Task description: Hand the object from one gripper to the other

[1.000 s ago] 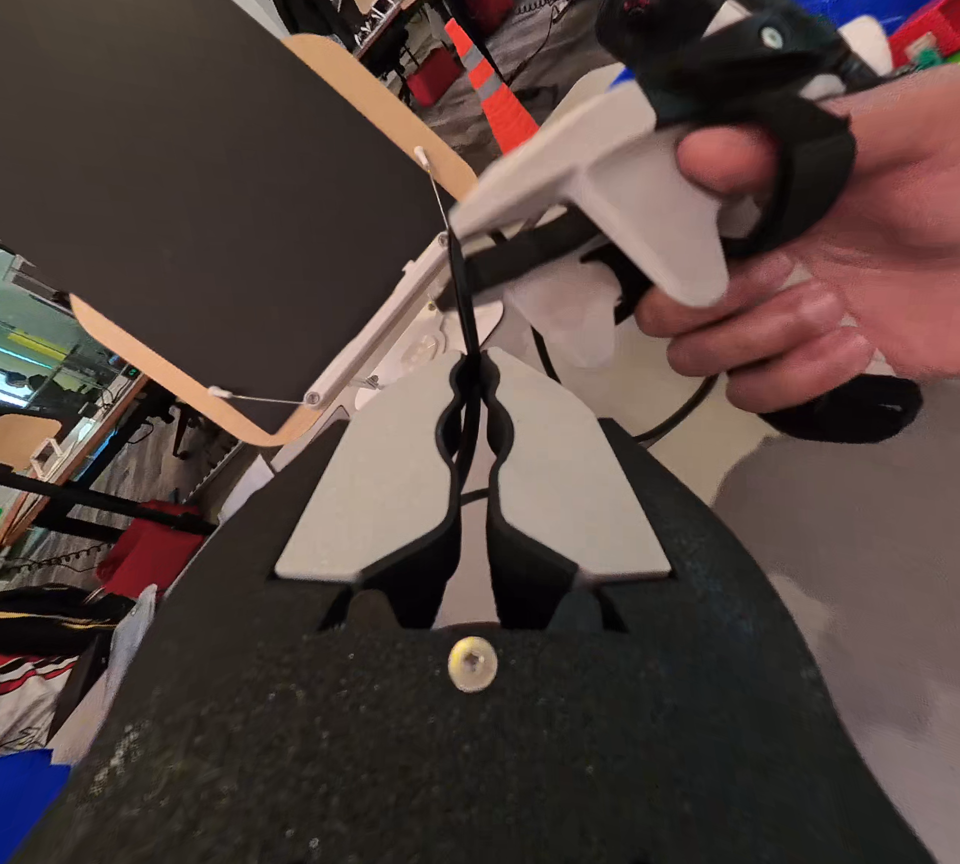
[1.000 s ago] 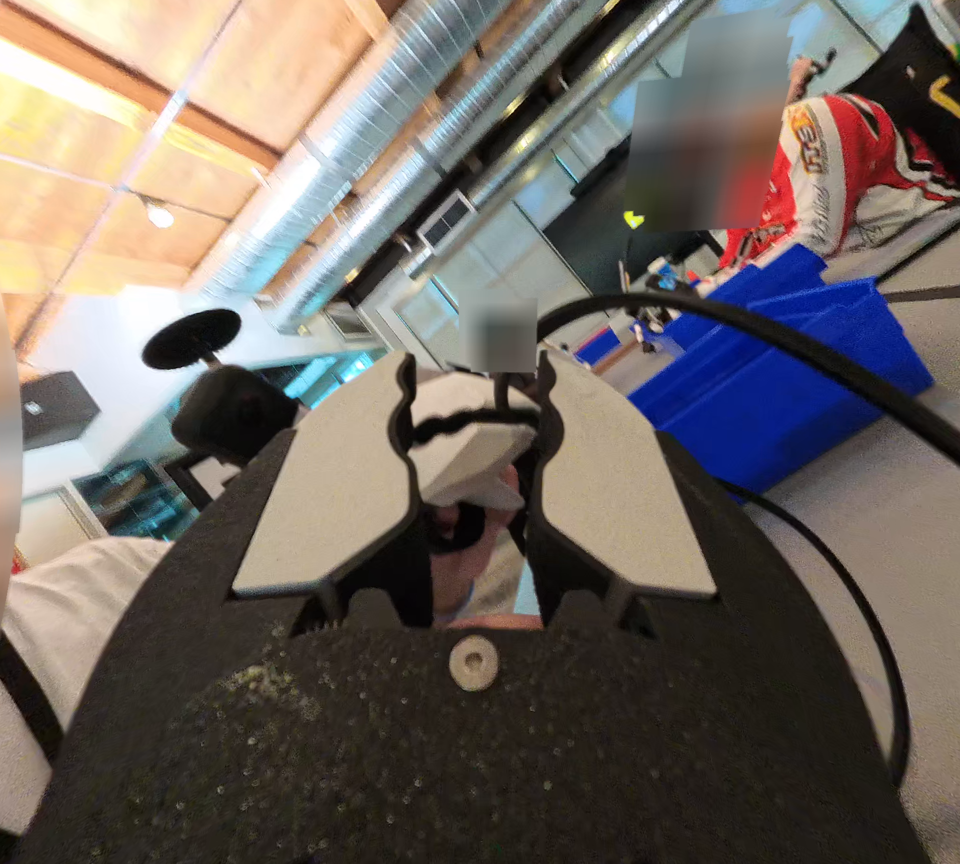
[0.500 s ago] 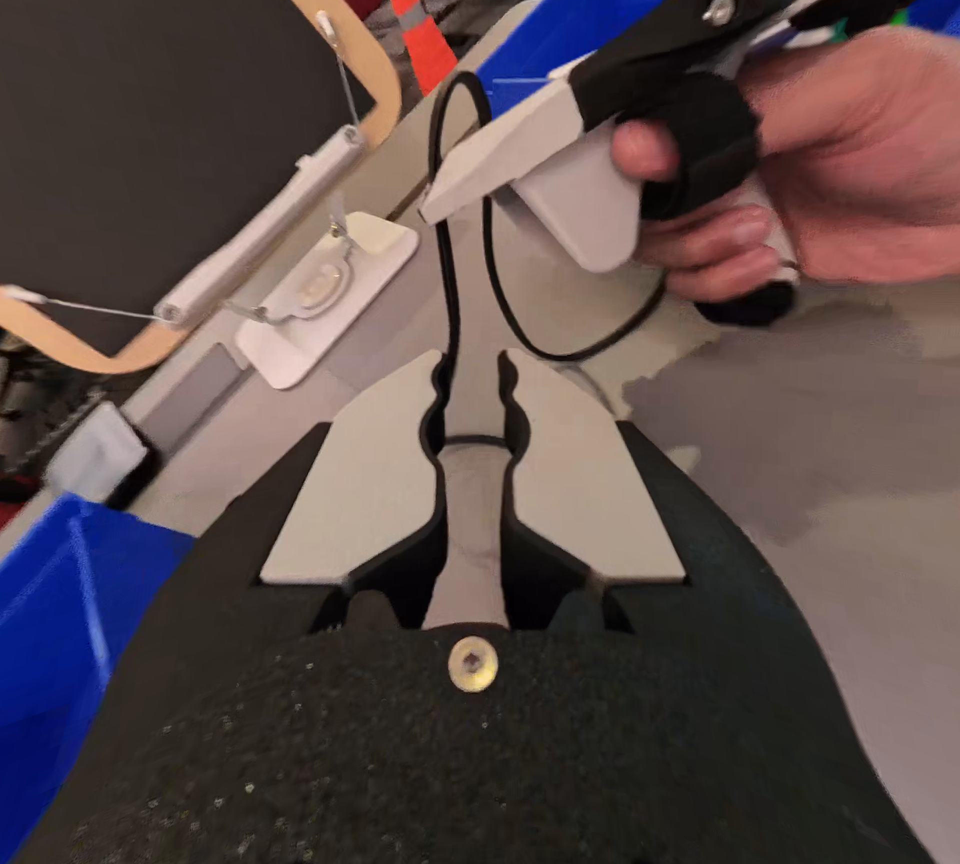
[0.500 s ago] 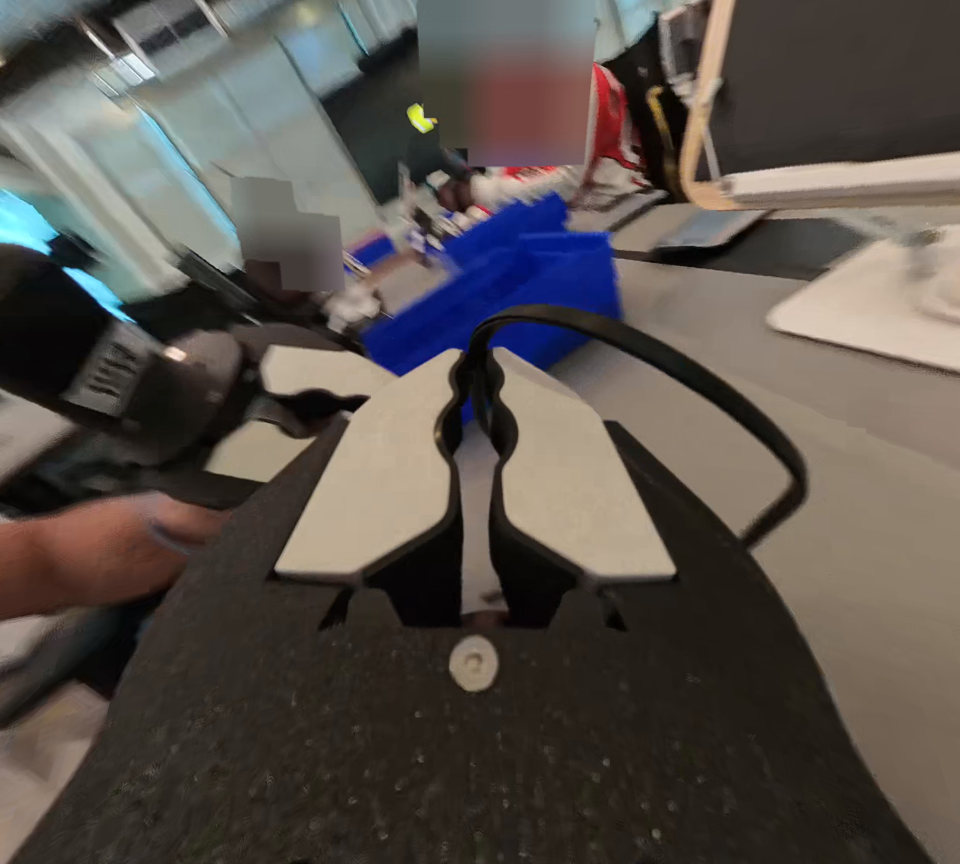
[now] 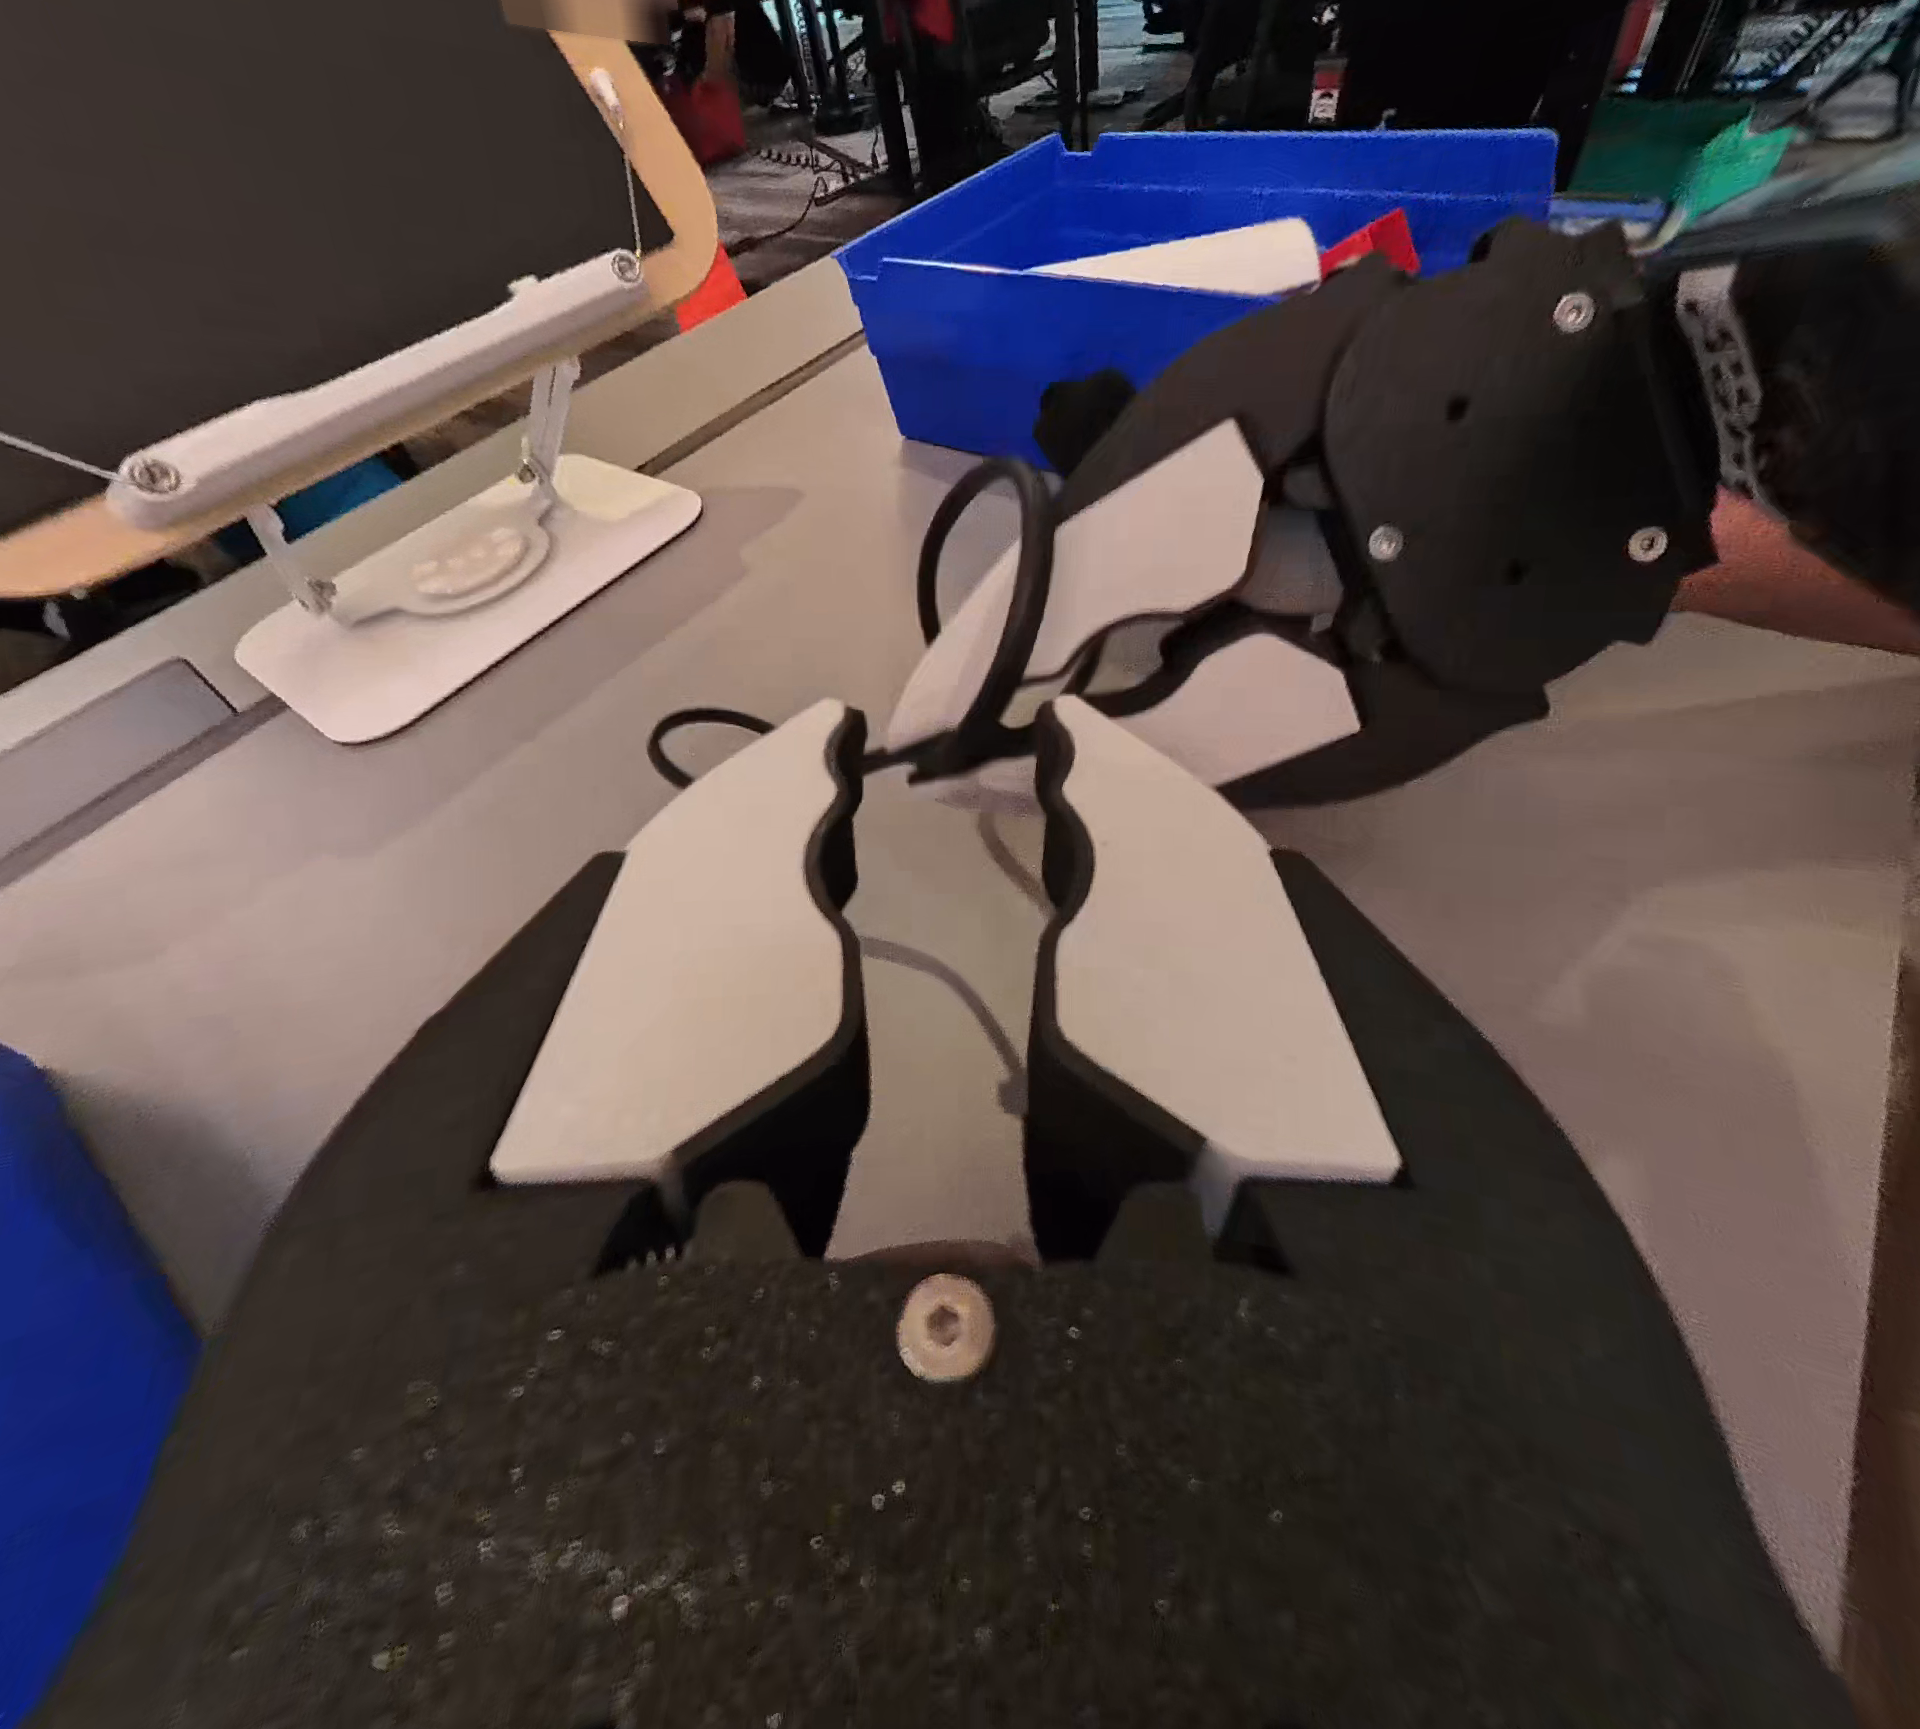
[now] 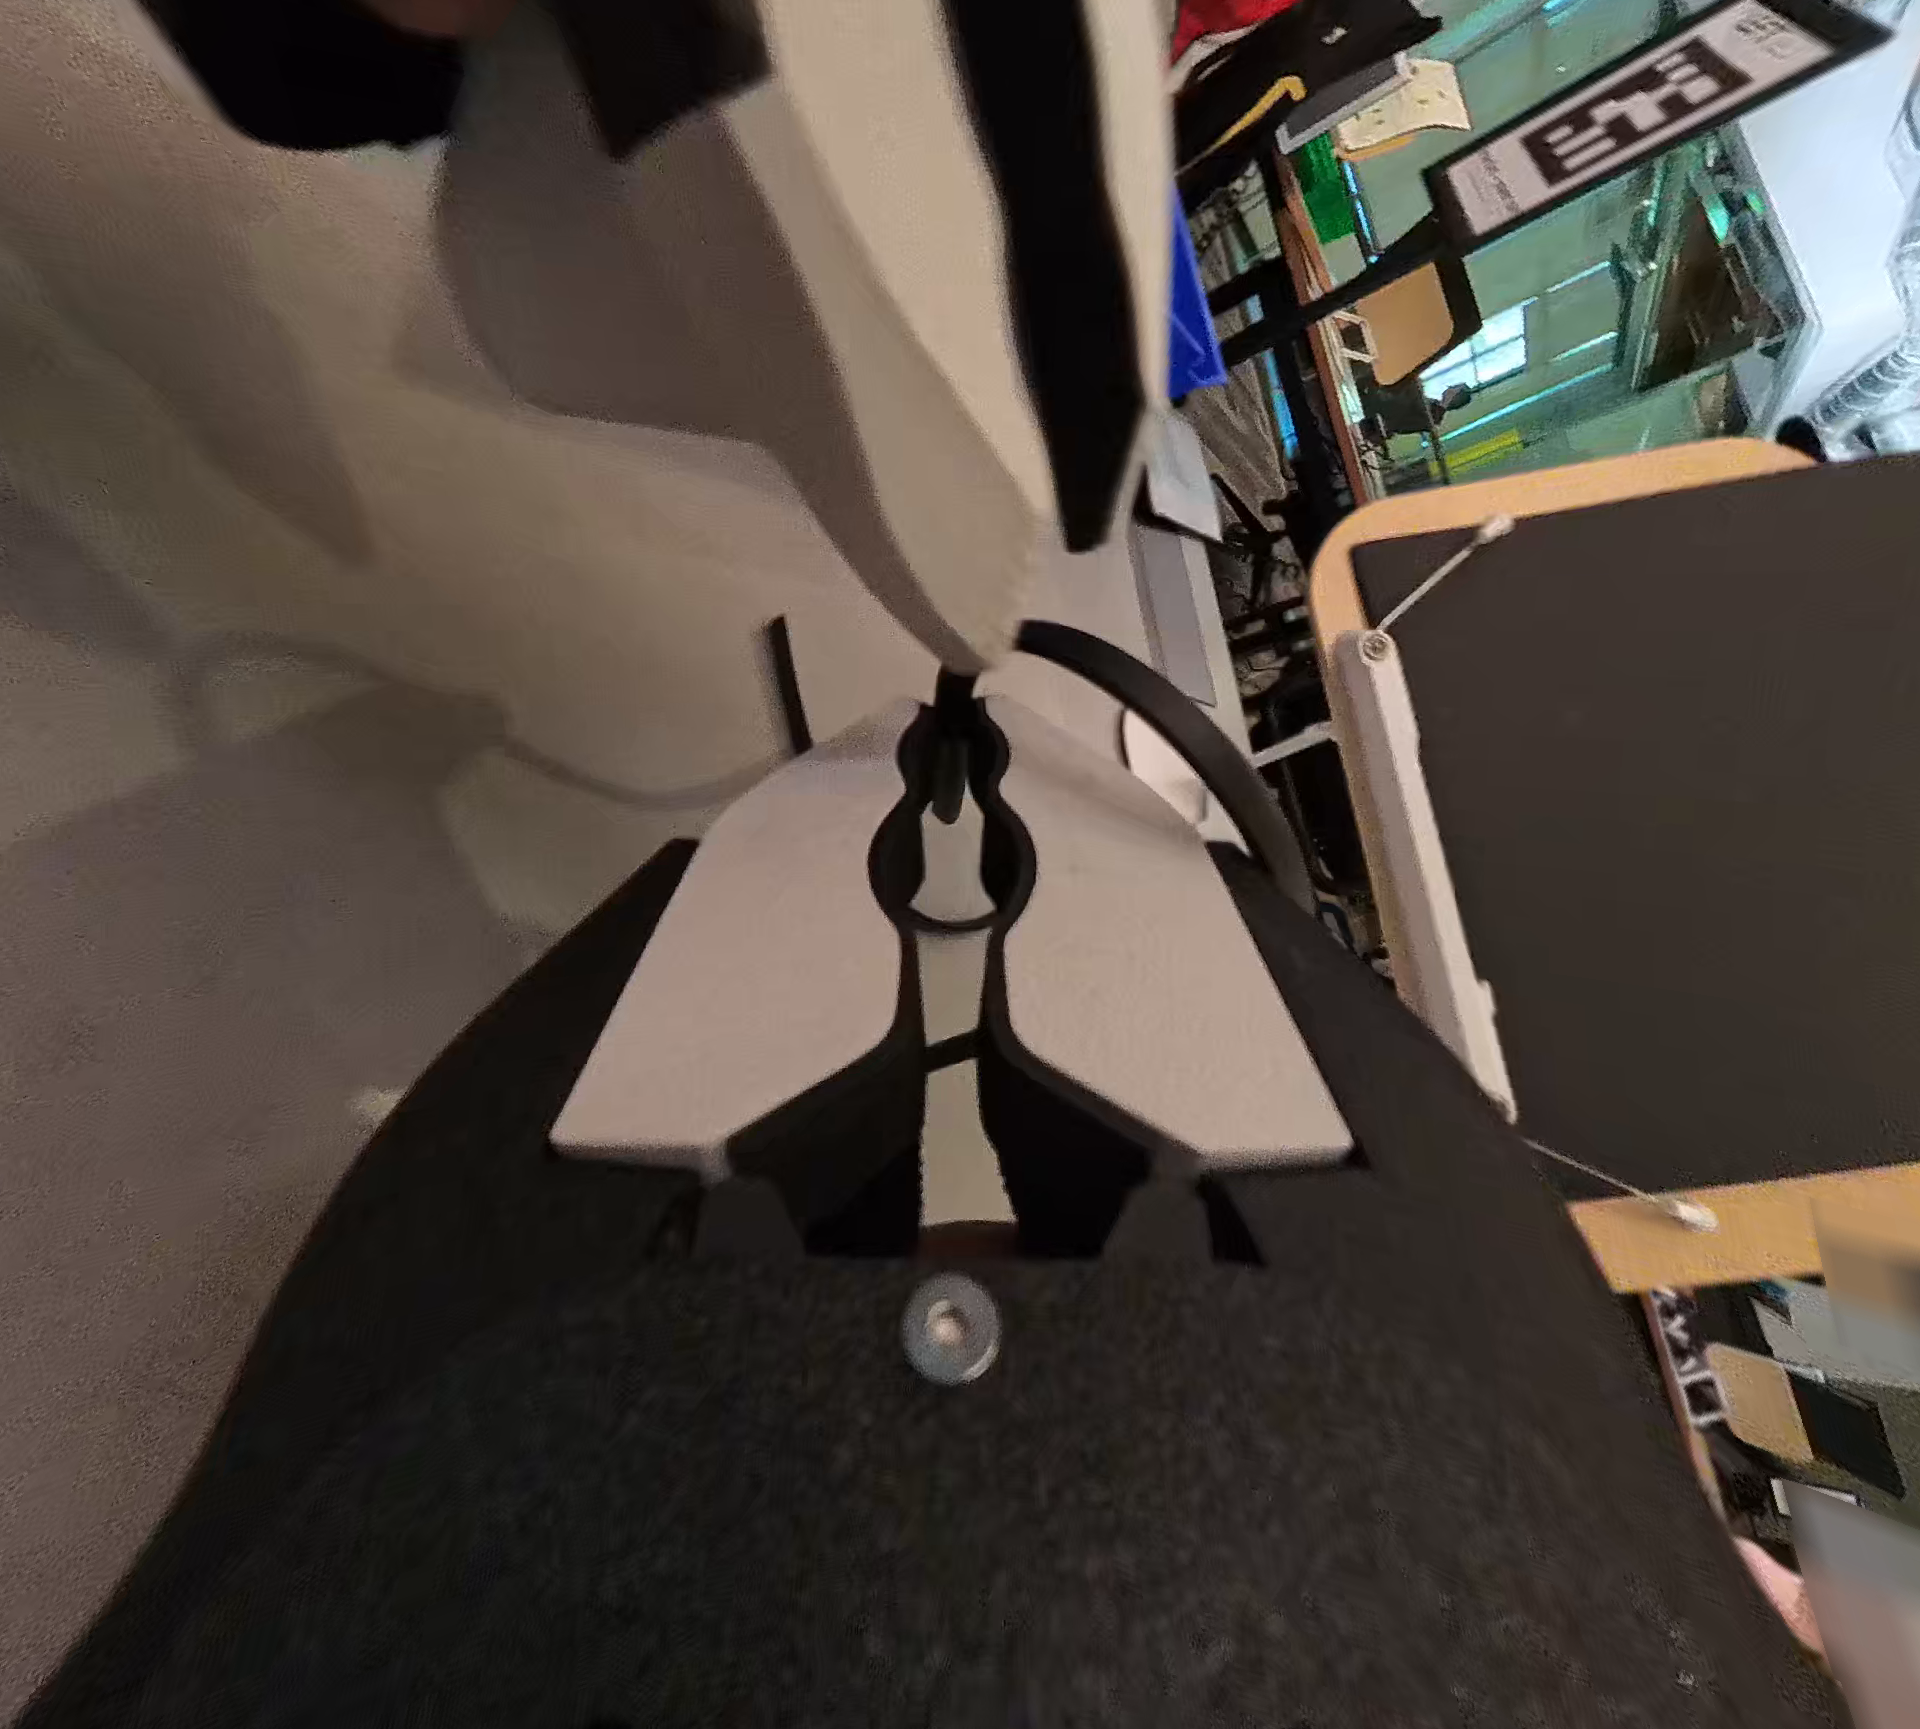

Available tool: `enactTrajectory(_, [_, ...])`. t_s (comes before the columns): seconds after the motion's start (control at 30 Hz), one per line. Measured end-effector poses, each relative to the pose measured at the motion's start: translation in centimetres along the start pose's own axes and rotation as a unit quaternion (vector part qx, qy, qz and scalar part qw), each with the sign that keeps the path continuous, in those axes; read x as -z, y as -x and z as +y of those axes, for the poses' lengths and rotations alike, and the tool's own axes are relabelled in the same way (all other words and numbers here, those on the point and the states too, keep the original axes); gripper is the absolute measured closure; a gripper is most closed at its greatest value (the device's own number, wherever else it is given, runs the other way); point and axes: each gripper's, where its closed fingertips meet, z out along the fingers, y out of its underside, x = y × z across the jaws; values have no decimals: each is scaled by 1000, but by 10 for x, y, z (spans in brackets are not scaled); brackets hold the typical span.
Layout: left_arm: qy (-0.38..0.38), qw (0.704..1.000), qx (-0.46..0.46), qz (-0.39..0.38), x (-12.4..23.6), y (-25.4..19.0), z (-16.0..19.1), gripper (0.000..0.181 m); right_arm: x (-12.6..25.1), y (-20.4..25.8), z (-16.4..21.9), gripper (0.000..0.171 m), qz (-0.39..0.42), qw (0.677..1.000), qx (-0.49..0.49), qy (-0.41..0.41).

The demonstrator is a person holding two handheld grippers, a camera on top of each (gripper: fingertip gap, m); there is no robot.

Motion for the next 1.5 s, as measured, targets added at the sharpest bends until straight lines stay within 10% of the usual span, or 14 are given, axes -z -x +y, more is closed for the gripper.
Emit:
enactTrajectory(0.4, [57, 990, -123, -25, -2, -6, 6, 176, -10, 17, 1, 165, 5, 999, 50, 19])
enactTrajectory(0.6, [28, 996, -67, -50, 11, 22, -1, 176, 2, 28, 5, 143, -97, 986, -126, -41])
enactTrajectory(0.93, [-34, 998, 49, 12, 24, 31, -14, 176, 26, -39, 41, 112, -138, 853, -480, -151])
enactTrajectory(1.27, [-59, 990, 71, 105, 21, -3, -26, 176, 10, -32, 10, 125, -103, 897, -393, -175])
enactTrajectory(1.37, [-57, 989, 67, 122, 20, -11, -27, 176, 3, -36, 13, 167, -67, 911, -373, -163])
enactTrajectory(1.5, [-44, 994, 47, 84, 23, 1, -26, 176, 26, -76, 21, 167, -23, 894, -407, -189])
